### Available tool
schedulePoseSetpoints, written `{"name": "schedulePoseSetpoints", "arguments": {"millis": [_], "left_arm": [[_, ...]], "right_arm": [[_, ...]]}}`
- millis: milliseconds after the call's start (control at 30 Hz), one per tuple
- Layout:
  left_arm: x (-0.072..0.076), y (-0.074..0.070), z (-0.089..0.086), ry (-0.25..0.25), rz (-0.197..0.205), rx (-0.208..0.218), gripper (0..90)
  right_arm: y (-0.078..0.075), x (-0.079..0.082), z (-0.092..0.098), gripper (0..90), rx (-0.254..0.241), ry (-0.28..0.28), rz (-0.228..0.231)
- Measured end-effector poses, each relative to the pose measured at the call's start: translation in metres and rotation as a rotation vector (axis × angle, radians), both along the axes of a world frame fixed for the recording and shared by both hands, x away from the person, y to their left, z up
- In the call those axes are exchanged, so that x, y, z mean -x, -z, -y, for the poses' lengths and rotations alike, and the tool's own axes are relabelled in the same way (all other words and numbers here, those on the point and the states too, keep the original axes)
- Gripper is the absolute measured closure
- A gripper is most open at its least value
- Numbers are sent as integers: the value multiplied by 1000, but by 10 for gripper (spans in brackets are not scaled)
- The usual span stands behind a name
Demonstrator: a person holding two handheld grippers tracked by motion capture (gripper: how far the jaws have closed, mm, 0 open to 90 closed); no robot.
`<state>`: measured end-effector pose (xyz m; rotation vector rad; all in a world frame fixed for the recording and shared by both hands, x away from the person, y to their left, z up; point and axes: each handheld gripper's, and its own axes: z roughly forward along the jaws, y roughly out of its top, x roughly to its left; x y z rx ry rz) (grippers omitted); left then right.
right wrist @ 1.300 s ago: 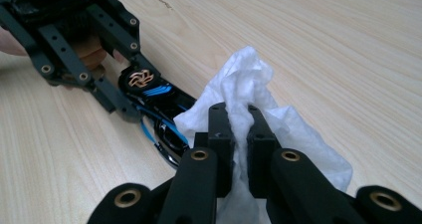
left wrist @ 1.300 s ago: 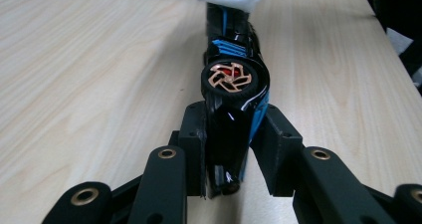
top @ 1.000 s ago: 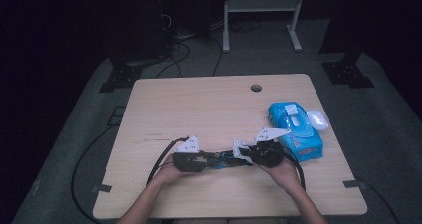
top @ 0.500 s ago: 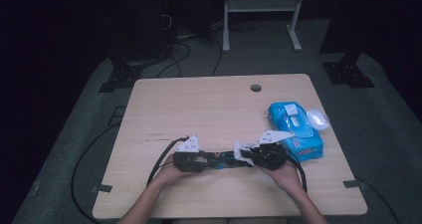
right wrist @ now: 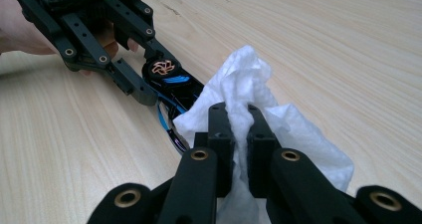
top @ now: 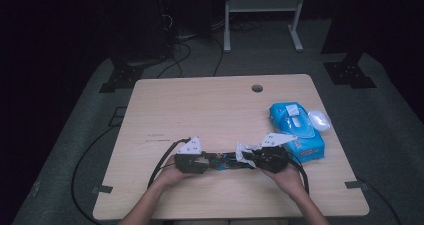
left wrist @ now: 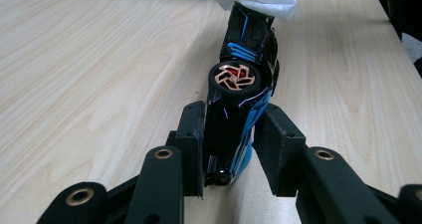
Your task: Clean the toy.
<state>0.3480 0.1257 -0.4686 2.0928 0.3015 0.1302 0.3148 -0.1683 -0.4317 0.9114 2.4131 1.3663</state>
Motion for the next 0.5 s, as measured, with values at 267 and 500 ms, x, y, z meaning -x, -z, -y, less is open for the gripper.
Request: {"name": "schedulePoseSetpoints", "arguments": {"millis": [267, 500], "left_arm": [[-1, 0, 0, -12, -44, 13, 640], [-1, -3, -3, -14, -82, 55, 597]], "right_arm": [[1, 0, 1, 847, -14, 2, -3], [3, 3, 2, 847, -30, 5, 8]]}}
